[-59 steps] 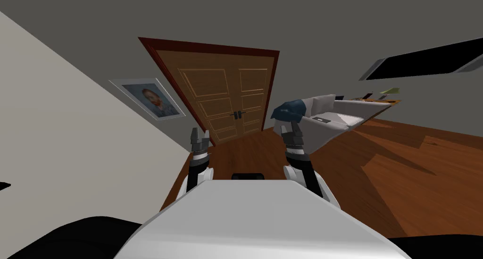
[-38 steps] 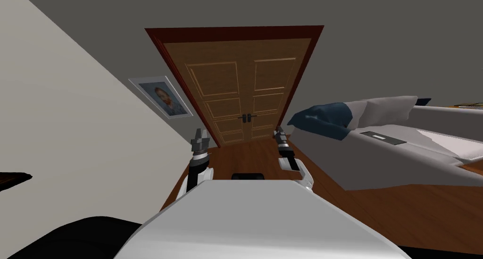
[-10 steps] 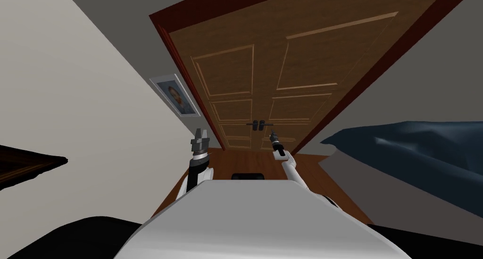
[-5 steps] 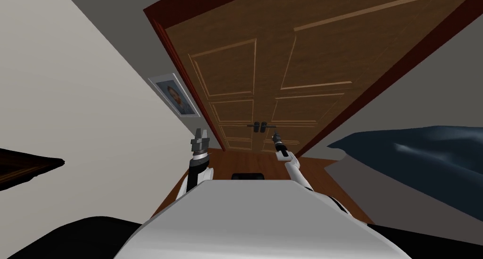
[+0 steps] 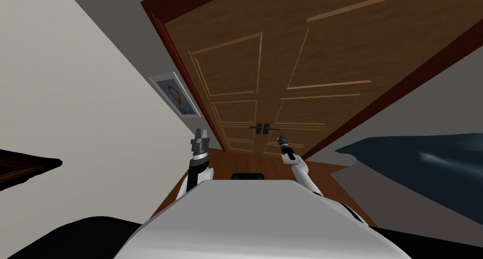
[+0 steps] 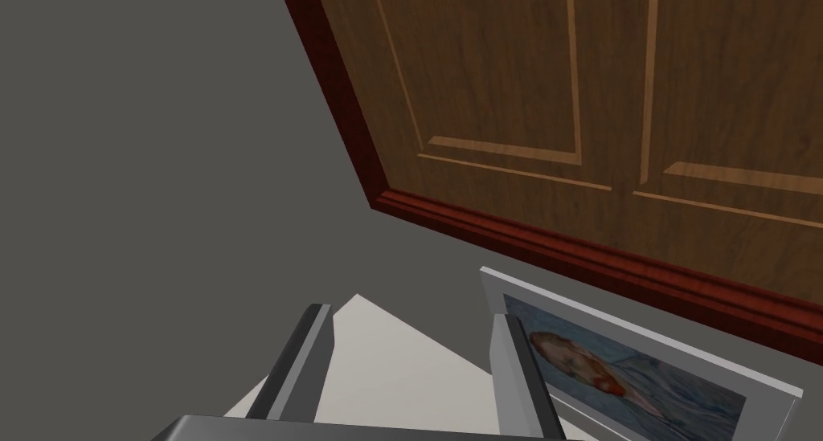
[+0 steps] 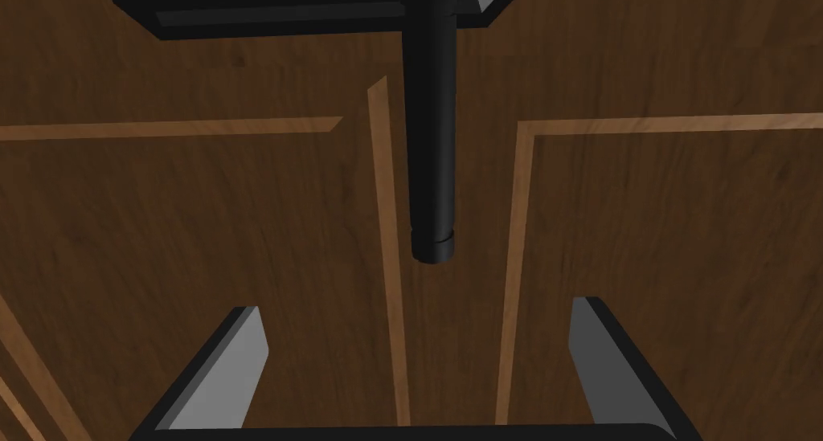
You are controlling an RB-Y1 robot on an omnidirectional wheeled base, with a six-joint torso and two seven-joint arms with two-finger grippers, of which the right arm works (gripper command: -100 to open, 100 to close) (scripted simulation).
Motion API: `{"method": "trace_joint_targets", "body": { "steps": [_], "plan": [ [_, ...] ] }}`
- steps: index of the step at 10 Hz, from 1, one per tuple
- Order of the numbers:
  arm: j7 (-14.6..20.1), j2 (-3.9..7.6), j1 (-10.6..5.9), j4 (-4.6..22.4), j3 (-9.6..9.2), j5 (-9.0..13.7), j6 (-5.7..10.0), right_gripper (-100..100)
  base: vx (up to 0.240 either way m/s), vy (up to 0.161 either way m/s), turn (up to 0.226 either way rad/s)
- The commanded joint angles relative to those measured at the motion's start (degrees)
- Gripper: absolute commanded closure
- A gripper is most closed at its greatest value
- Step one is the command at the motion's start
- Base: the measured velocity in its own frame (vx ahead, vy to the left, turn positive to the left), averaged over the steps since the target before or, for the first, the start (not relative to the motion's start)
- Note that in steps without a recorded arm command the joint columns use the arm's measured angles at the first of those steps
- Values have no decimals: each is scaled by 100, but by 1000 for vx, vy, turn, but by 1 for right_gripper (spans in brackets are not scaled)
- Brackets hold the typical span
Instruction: Pull the door open
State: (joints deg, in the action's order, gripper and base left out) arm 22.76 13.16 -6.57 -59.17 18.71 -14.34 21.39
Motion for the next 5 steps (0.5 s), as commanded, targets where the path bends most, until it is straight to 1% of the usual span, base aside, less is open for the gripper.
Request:
{"method": "trace_joint_targets", "body": {
  "steps": [1,2,3,4,5],
  "plan": [
    [65,169,-34,183,94,58,76,-100,118,1,74],
    [65,169,-34,183,94,58,76,-100,74,-11,7],
    [141,317,14,255,161,116,136,-100,119,-17,92],
    [185,386,28,291,180,146,175,-100,171,-26,142],
    [221,425,24,316,176,166,211,-100,211,-12,158]
  ]
}}
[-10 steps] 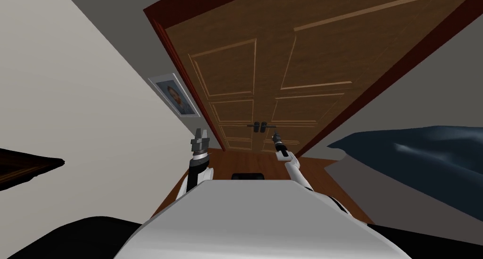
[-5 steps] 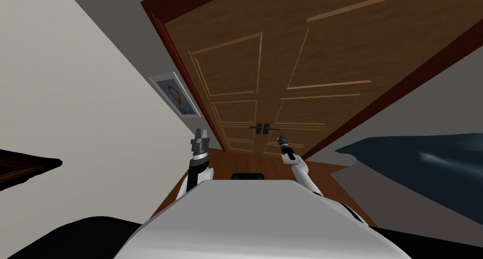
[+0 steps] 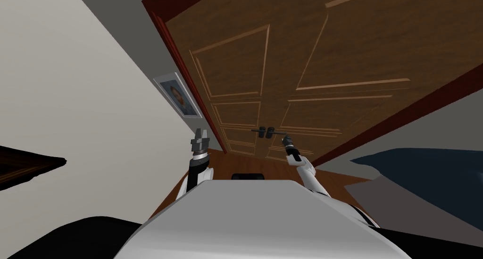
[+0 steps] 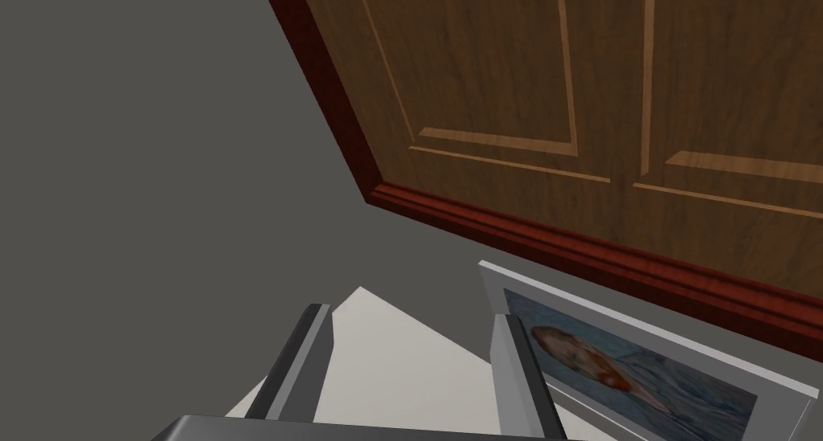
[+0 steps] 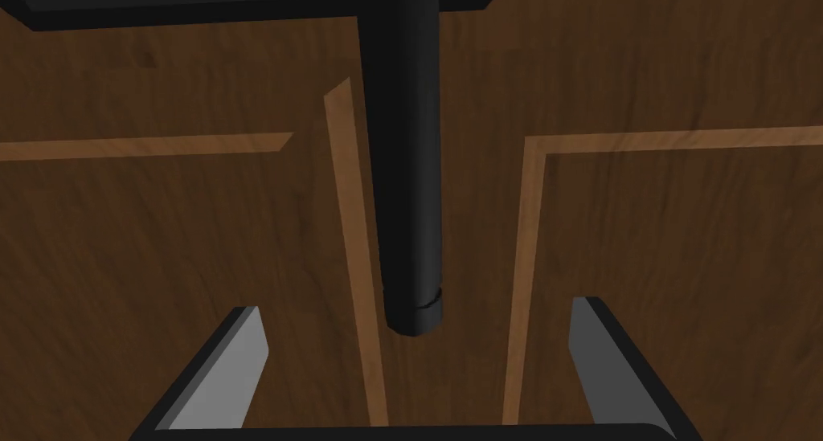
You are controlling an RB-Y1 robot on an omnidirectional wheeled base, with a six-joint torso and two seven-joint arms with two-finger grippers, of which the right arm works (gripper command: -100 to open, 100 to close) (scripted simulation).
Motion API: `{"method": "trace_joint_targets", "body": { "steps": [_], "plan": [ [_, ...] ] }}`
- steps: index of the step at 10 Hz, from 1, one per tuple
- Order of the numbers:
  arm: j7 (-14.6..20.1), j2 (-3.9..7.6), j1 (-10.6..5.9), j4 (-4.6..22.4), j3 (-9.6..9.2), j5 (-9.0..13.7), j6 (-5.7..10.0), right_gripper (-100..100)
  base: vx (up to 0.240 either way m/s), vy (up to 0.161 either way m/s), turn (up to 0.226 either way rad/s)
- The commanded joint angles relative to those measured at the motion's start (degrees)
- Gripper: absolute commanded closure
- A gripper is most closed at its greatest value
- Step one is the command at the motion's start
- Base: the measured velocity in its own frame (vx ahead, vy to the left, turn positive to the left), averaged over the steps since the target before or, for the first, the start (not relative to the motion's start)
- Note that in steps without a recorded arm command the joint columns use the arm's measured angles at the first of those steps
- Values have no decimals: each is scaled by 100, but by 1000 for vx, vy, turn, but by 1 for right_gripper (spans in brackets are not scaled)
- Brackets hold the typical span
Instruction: Pull the door open
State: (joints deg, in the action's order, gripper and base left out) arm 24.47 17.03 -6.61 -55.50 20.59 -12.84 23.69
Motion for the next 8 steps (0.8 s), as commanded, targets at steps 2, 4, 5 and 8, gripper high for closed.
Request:
{"method": "trace_joint_targets", "body": {
  "steps": [2,4,5,8],
  "plan": [
    [94,7,-44,-44,-107,23,44,-100,223,38,199],
    [81,49,-50,41,-65,26,63,100,44,13,3],
    [81,49,-50,41,-65,26,63,100,-29,-15,0],
    [81,49,-50,41,-65,26,63,100,-22,-2,8]
  ]
}}
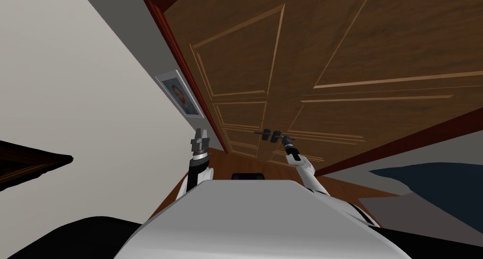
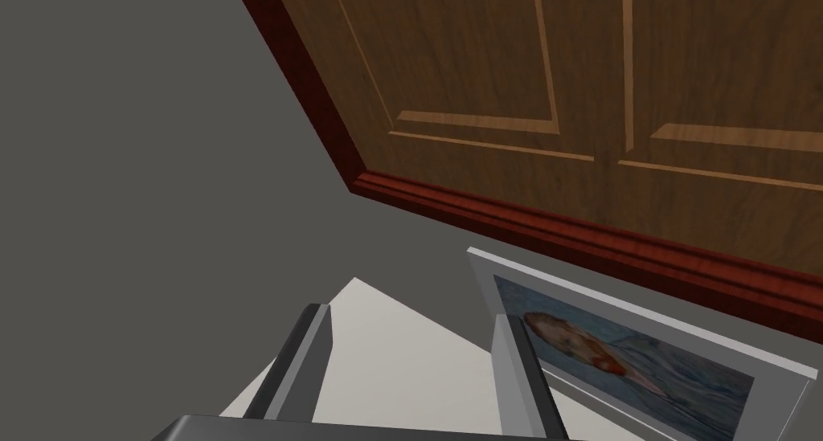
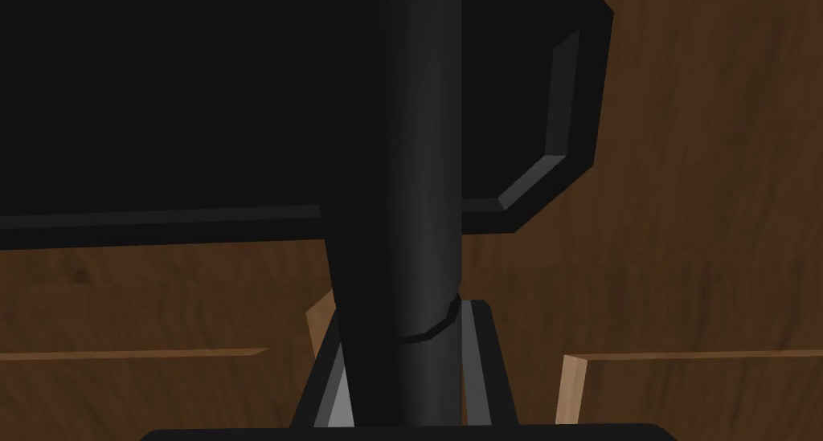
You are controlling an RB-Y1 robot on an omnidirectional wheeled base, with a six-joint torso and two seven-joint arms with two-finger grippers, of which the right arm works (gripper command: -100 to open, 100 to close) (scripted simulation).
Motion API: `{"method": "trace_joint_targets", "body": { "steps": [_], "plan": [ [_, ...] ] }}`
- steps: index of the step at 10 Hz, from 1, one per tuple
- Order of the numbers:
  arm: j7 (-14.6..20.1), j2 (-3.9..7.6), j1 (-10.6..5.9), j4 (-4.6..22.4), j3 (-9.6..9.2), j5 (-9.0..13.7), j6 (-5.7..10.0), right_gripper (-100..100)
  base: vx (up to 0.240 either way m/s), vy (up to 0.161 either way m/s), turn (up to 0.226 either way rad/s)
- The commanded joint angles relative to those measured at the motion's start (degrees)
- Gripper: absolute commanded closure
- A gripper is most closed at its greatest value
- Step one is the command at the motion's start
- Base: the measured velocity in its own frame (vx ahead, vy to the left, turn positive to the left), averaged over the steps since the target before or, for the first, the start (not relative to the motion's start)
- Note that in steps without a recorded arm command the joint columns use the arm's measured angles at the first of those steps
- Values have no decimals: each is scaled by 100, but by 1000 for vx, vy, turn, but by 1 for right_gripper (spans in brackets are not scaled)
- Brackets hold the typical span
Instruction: Pull the door open
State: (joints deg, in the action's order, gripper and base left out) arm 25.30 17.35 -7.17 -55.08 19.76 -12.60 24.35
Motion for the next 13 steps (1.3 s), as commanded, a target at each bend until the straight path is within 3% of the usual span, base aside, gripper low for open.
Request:
{"method": "trace_joint_targets", "body": {
  "steps": [1,5,12,13],
  "plan": [
    [-2,17,6,-1,18,3,-3,100,0,0,0],
    [173,197,141,-6,-44,-10,7,100,-161,-39,47],
    [667,357,179,-163,-642,-144,138,100,-218,-61,136],
    [633,370,214,-190,-568,-123,98,100,-88,-40,46]
  ]
}}
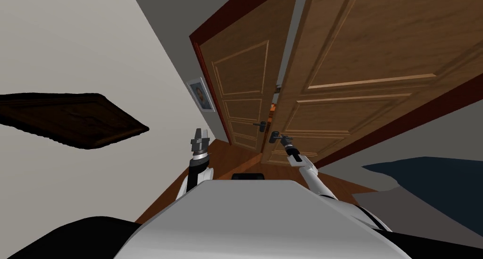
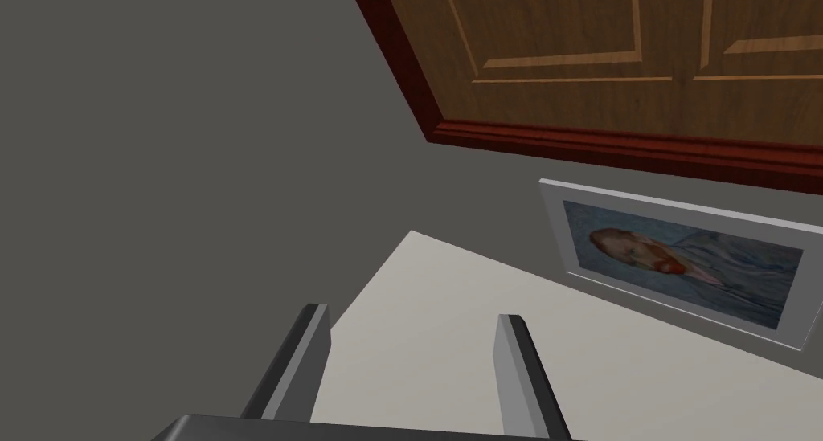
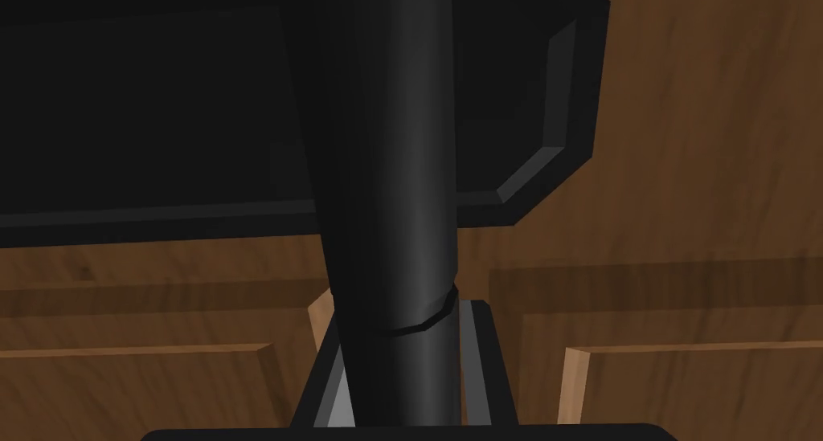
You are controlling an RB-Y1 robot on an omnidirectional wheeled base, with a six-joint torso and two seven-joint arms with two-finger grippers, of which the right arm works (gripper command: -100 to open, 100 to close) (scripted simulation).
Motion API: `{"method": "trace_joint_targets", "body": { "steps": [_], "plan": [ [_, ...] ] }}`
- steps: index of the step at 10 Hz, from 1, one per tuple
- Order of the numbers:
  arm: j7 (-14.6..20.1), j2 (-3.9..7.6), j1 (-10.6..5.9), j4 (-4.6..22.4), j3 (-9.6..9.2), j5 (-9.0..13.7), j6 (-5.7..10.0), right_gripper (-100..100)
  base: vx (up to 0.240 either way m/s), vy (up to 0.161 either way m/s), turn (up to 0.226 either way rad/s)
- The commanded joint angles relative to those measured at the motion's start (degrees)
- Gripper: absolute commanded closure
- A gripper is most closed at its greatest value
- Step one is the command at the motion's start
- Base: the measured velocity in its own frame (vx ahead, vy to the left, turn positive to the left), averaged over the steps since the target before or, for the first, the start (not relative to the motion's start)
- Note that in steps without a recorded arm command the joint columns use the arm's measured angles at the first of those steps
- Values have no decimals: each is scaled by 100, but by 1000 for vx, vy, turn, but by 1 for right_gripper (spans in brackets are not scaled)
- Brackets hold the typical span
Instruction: Pull the door open
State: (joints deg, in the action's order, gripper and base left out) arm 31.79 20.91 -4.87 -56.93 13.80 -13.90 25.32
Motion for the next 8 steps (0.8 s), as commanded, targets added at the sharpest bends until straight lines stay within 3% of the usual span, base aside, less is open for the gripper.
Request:
{"method": "trace_joint_targets", "body": {
  "steps": [1,8],
  "plan": [
    [114,60,61,-49,-88,-39,72,100,-131,-50,84],
    [710,375,379,-306,-545,-240,445,100,-226,-85,110]
  ]
}}
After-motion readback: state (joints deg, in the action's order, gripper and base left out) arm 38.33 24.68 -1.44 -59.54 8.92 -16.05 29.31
